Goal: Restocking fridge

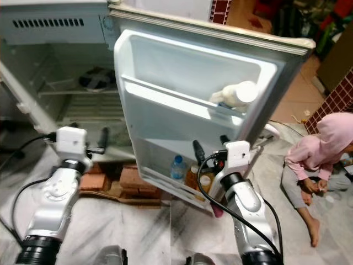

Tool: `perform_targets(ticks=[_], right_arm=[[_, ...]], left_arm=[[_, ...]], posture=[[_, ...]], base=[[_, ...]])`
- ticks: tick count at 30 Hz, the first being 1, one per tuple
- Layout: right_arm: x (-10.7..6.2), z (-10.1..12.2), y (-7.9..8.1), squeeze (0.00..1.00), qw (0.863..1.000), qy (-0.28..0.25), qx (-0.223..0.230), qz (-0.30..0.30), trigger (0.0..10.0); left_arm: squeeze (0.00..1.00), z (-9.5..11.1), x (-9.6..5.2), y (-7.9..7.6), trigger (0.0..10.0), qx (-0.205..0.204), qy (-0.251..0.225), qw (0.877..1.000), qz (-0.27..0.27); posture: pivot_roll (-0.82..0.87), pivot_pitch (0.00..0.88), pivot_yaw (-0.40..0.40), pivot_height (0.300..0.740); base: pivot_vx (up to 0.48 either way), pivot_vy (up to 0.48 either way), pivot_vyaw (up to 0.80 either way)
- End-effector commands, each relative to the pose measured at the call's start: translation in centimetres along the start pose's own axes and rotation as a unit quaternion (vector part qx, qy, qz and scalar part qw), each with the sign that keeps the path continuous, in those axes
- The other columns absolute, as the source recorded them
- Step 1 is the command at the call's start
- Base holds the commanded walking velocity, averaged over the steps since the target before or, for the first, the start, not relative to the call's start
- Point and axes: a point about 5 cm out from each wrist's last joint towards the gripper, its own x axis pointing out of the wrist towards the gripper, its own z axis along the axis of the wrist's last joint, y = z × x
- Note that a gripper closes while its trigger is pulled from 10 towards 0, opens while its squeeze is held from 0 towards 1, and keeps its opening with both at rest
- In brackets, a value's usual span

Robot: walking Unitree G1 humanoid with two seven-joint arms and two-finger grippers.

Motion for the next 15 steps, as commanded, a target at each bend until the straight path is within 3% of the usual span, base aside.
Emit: perform_targets(ticks=[1,3,8,11,15], right_arm=[[-0.3,0.2,1.6,0.00,0.994,0.019,0.028,0.105,10.0],[-0.8,0.1,1.7,0.00,0.989,0.031,0.033,0.143,10.0],[-2.6,-0.9,-0.7,0.00,0.971,0.121,0.013,0.208,10.0],[-2.9,-1.1,-1.6,0.00,0.967,0.147,0.003,0.207,10.0],[-2.7,-1.6,-3.9,0.00,0.966,0.191,-0.066,0.159,10.0]], left_arm=[[0.00,0.2,-0.1,1.1,10.0,0.012,-0.002,1.000,0.011],[0.00,0.2,-0.1,1.1,10.0,0.011,-0.001,1.000,0.011],[0.00,0.3,-0.3,1.2,10.0,0.010,-0.002,1.000,0.010],[0.00,0.3,-0.4,1.2,10.0,0.010,0.000,1.000,0.011],[0.00,0.3,-0.5,1.2,10.0,0.011,0.003,1.000,0.010]], posture=[[0.05,0.065,-0.013,0.740],[0.05,0.067,-0.014,0.740],[0.06,0.076,-0.016,0.740],[0.06,0.080,-0.014,0.740],[0.06,0.083,-0.012,0.740]], base=[[0.000,0.000,0.00],[0.000,0.000,0.00],[0.000,0.000,0.00],[0.000,0.000,0.00],[0.000,0.000,0.00]])
